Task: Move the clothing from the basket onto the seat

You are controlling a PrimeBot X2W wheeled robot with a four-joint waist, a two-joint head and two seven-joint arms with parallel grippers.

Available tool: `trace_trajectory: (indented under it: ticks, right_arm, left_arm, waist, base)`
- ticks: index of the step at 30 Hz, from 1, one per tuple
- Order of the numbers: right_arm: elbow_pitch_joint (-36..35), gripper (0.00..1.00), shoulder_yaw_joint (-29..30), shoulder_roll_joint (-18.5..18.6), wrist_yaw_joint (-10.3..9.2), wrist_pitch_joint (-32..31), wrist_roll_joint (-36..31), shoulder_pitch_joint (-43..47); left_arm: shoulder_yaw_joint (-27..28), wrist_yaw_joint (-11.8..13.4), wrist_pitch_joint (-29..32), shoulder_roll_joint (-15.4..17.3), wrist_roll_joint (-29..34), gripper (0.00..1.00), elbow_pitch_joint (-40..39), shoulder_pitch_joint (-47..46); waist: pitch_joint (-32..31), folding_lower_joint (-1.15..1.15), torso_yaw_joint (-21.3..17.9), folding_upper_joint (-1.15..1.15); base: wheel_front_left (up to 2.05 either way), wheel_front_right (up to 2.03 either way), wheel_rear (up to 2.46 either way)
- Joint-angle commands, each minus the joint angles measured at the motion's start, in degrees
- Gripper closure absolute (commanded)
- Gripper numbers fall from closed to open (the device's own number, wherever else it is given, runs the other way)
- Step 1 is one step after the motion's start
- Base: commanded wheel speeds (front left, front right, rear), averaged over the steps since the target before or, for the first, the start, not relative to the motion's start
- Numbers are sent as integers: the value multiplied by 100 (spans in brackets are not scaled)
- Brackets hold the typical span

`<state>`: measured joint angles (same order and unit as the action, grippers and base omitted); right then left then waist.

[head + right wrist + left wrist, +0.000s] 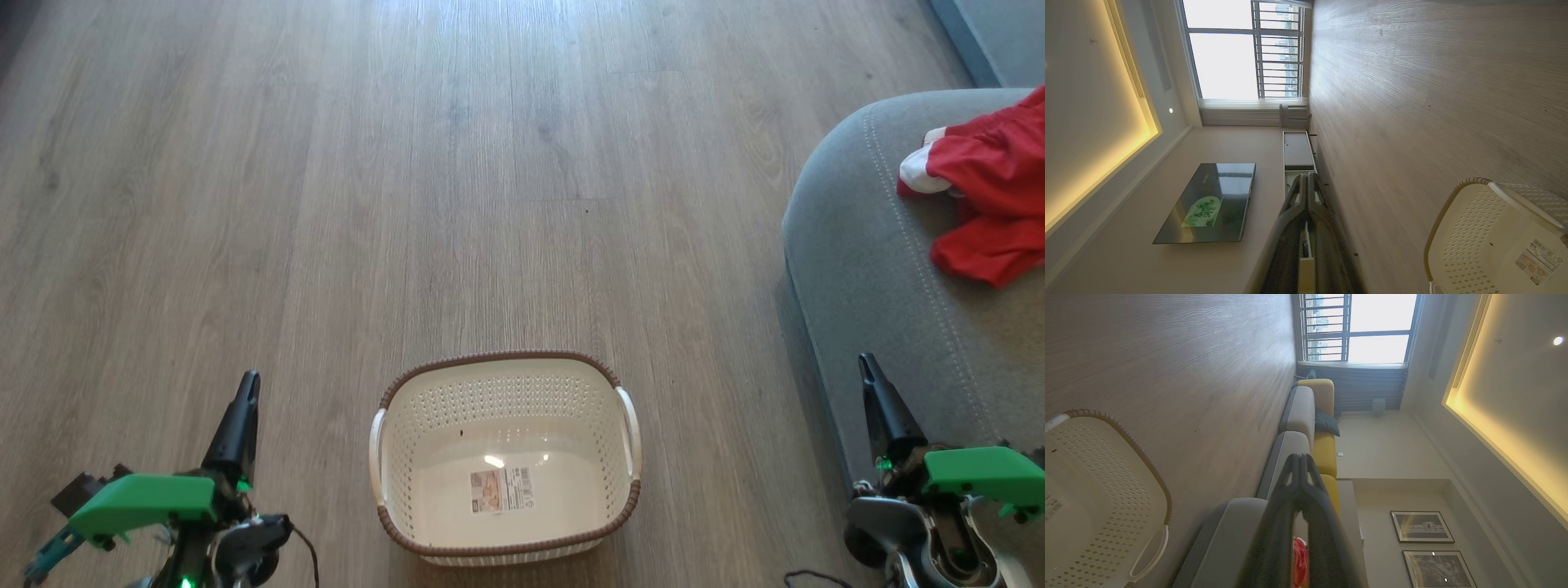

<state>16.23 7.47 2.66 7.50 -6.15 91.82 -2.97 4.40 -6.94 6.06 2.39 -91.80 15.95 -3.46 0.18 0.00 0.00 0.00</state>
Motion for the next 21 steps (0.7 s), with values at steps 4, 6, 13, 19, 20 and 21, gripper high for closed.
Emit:
trace_trajectory:
  ticks: [4,6,13,19,20,21]
  right_arm:
    - [-221,100,-94,21,-1,-35,34,-321]
    - [-221,100,-94,21,-1,-35,34,-321]
    - [-221,100,-94,21,-1,-35,34,-321]
    - [-221,100,-94,21,-1,-34,34,-321]
    - [-221,100,-94,21,-1,-34,34,-321]
    - [-221,100,-94,21,-1,-34,34,-321]
  left_arm:
    - [214,-55,44,49,-36,100,-188,-274]
    - [213,-55,44,49,-36,100,-188,-274]
    - [213,-55,44,49,-36,100,-188,-274]
    - [213,-55,44,49,-36,100,-188,-274]
    - [213,-55,44,49,-36,100,-188,-274]
    - [213,-55,44,49,-36,100,-189,-274]
  waist:
    - [0,0,0,0]
    - [0,0,0,0]
    - [0,0,0,0]
    - [0,0,0,0]
    - [0,0,0,0]
    - [0,0,0,0]
  base:
    - [0,0,0]
    - [0,0,0]
    - [0,0,0]
    - [0,0,0]
    - [0,0,0]
    - [0,0,0]
